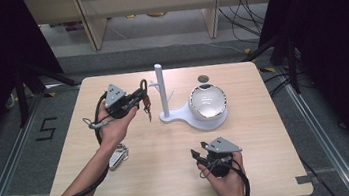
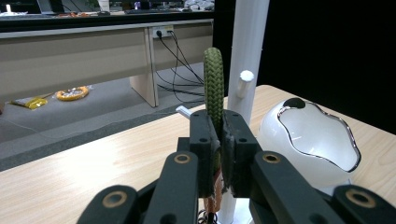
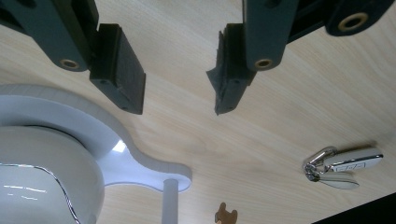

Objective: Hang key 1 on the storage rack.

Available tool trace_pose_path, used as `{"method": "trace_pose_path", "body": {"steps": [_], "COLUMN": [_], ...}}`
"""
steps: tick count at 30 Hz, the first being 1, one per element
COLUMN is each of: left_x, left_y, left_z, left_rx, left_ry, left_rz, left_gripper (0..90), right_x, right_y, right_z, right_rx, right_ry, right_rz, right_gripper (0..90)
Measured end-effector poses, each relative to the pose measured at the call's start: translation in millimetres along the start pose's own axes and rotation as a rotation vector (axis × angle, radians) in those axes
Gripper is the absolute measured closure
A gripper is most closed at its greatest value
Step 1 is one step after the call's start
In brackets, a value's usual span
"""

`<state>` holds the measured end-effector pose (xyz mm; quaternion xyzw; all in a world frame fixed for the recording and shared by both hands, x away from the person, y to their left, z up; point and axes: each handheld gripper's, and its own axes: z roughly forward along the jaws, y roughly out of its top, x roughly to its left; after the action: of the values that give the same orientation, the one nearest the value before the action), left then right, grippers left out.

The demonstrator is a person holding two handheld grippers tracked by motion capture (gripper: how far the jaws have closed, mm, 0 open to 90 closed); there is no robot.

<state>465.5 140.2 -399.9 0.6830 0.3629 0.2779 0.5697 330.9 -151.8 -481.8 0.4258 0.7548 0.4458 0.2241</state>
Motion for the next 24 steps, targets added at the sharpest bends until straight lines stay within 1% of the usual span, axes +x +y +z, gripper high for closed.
{"method": "trace_pose_path", "body": {"steps": [1, 2, 3, 4, 8, 9, 10, 11, 12, 13, 15, 16, 17, 18, 20, 21, 23, 24], "left_x": [0.0, -1.8, -1.8, -3.9, -6.9, -6.9, -8.9, -10.3, -11.3, -11.3, -14.6, -16.0, -15.7, -16.9, -18.1, -20.5, -21.3, -24.1], "left_y": [0.0, -0.2, -0.2, 0.2, 1.6, 1.6, 2.2, 2.4, 2.4, 2.4, 1.8, 1.3, 1.9, 1.7, 1.6, 2.0, 2.3, 2.2], "left_z": [0.0, 0.1, 0.1, -0.3, -0.3, -0.3, -0.5, -0.4, -0.6, -0.6, -1.3, -1.2, -0.6, -0.4, -0.5, -0.3, -0.2, -0.5], "left_rx": [0.0, -0.003, -0.003, -0.003, -0.004, -0.004, -0.003, -0.005, -0.006, -0.006, -0.008, -0.01, -0.019, -0.023, -0.021, -0.022, -0.021, -0.008], "left_ry": [0.0, -0.002, -0.002, -0.003, -0.001, -0.001, 0.0, 0.001, 0.001, 0.001, 0.002, 0.003, 0.002, 0.003, 0.003, 0.003, 0.004, 0.007], "left_rz": [0.0, 0.004, 0.004, 0.014, 0.034, 0.034, 0.046, 0.051, 0.054, 0.054, 0.073, 0.075, 0.11, 0.118, 0.124, 0.131, 0.138, 0.127], "left_gripper": [83.4, 83.4, 83.4, 83.4, 83.4, 83.3, 83.3, 83.3, 83.3, 83.3, 83.3, 83.3, 83.2, 83.2, 83.2, 83.2, 83.2, 83.3], "right_x": [0.2, 1.5, 1.5, 1.6, 1.9, 1.9, 2.0, 1.9, 2.9, 2.9, 1.0, 0.6, 0.9, 1.4, 1.3, 0.3, 0.3, 0.9], "right_y": [-0.2, 0.3, 0.3, 0.4, 0.7, 0.7, 0.6, 0.6, 0.6, 0.6, 0.5, 0.4, 0.3, 0.1, -0.1, -0.2, -0.2, -0.3], "right_z": [0.5, -0.8, -0.8, -0.9, -0.7, -0.7, -0.4, -0.6, -0.9, -0.9, 0.0, 0.3, 0.4, 0.4, 0.8, 1.4, 1.4, 1.3], "right_rx": [-0.003, 0.018, 0.018, 0.017, 0.019, 0.019, 0.018, 0.02, 0.025, 0.025, 0.013, 0.01, 0.014, 0.021, 0.018, 0.005, 0.005, 0.009], "right_ry": [0.003, 0.011, 0.011, 0.011, 0.009, 0.009, 0.01, 0.009, 0.012, 0.012, 0.007, 0.003, 0.008, 0.015, 0.015, 0.008, 0.008, 0.01], "right_rz": [0.003, 0.022, 0.022, 0.021, 0.025, 0.025, 0.021, 0.019, 0.035, 0.035, 0.013, 0.008, 0.014, 0.025, 0.024, 0.009, 0.009, 0.019], "right_gripper": [53.8, 53.8, 53.8, 53.8, 53.8, 53.8, 53.8, 53.8, 53.8, 53.8, 53.8, 53.8, 53.8, 53.8, 53.8, 53.8, 53.8, 53.8]}}
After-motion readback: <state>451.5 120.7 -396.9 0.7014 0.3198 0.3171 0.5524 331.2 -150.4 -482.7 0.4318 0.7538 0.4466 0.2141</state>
